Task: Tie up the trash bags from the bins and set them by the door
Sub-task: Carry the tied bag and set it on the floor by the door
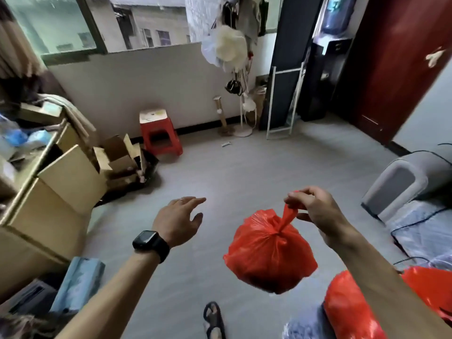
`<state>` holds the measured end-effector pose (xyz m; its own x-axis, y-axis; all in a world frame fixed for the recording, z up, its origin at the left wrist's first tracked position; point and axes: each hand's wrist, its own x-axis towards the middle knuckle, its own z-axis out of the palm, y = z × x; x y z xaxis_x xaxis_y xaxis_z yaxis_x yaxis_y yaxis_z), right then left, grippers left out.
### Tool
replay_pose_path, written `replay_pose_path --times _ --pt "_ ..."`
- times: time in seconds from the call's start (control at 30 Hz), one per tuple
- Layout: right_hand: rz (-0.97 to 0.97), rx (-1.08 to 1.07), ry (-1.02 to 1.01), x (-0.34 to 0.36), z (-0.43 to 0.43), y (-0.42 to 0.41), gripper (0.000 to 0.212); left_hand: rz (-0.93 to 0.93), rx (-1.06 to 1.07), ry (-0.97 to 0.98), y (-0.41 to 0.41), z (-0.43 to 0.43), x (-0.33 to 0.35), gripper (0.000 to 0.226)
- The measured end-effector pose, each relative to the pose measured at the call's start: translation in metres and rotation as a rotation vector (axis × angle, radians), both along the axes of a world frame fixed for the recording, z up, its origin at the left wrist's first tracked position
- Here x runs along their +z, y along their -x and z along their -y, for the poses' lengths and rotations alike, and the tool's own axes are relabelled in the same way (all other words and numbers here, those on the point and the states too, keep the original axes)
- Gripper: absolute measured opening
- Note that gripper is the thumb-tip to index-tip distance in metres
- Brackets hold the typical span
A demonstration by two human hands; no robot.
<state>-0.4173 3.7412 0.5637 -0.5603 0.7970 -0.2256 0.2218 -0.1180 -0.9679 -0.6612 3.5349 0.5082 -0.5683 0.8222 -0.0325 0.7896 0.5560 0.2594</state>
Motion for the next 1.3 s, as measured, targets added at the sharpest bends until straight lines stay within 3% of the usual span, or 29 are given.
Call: replay_pose_path --times 0.2,0.47,0.73,1.3 --pt "0.010 -0.141 -0.005 -0.007 -0.139 0.074 0.011 -0.049 -0.150 -0.002 0.112 -0.178 0.011 0.049" --pt "-0.044 -0.401 -0.005 0.010 -0.326 0.132 0.011 -0.085 -0.415 0.029 0.193 -0.431 0.039 0.048" --pt "-0.058 -0.525 0.004 -0.011 -0.549 0.147 0.009 -0.098 -0.614 0.011 0.193 -0.715 0.023 0.047" --pt "0.040 -0.833 0.001 -0.023 -0.991 0.097 0.011 -0.042 -0.829 0.015 0.163 -1.228 0.003 0.049"
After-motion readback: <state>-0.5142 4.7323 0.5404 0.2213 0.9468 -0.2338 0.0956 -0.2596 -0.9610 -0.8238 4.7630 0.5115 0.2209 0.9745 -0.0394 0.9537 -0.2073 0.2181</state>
